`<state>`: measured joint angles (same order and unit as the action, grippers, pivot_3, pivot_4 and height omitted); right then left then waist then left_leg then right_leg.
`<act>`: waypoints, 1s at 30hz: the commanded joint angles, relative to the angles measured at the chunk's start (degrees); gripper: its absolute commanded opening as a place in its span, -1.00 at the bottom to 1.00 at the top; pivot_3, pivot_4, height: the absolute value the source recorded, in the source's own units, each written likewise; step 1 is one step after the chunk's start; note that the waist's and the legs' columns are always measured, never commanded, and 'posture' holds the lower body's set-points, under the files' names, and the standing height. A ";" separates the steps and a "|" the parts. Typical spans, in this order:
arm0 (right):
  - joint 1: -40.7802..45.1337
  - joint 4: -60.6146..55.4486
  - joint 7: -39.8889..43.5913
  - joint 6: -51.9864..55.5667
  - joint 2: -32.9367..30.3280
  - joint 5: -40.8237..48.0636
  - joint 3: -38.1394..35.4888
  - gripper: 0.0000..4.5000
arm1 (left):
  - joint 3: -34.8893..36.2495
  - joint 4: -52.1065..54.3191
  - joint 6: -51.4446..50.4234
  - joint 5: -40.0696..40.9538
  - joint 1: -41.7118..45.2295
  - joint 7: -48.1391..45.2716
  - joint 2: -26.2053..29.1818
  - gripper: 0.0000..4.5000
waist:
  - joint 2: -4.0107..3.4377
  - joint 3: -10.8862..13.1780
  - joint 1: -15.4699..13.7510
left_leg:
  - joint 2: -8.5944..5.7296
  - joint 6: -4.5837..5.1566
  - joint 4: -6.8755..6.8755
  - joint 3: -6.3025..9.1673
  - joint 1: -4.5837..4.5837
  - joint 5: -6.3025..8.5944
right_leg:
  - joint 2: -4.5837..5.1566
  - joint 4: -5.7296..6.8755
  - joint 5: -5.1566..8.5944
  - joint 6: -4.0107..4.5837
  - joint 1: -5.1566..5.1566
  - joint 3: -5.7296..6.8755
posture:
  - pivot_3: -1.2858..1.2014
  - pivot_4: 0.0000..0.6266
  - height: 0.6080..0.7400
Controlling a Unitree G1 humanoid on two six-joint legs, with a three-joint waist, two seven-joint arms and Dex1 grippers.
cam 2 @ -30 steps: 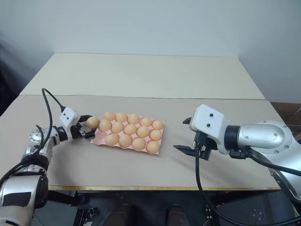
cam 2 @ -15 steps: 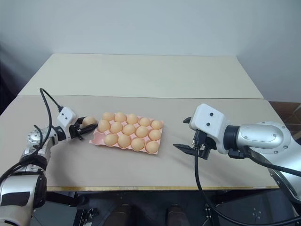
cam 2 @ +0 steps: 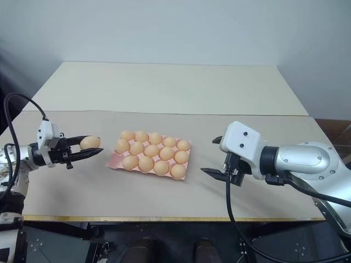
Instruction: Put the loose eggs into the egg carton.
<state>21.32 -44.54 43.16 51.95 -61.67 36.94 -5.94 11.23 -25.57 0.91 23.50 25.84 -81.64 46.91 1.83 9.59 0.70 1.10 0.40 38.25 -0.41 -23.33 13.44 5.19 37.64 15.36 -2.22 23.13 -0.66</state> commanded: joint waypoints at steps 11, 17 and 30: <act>-1.26 -3.03 -3.37 -0.19 1.22 -0.04 -2.86 1.00 | -3.37 6.44 -2.25 0.02 1.11 0.65 -3.08 -0.17 | 0.00 0.00 -0.09 | -0.03 0.00 0.00 0.00 -0.02 0.00 | -0.01 -0.02 0.00 0.00 0.00 -0.01 | 0.03 -0.52 1.00; -2.23 -3.51 -3.79 0.07 0.92 -0.04 -3.83 1.00 | -3.25 2.92 -0.95 -0.12 3.26 -0.33 -3.80 0.52 | 0.00 0.00 0.05 | -0.03 0.01 0.00 0.00 -0.01 0.00 | -0.02 -0.01 0.00 0.00 0.01 -0.02 | 0.03 -0.52 1.00; -2.34 -3.17 -3.52 0.01 0.63 0.25 -4.51 1.00 | 2.34 7.14 -5.35 5.84 2.92 -0.44 -1.33 0.98 | 0.00 0.00 0.07 | -0.01 0.01 0.00 0.02 -0.04 0.00 | -0.03 -0.02 0.00 0.00 0.02 0.00 | 0.03 -0.52 1.00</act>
<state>18.73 -46.70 39.78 51.96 -60.36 36.95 -8.21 10.69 -21.15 -3.31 27.29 28.97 -82.08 43.47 1.84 9.59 0.77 1.09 0.40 38.26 -0.38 -23.36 13.45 5.15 37.62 15.36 -2.22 23.15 -0.67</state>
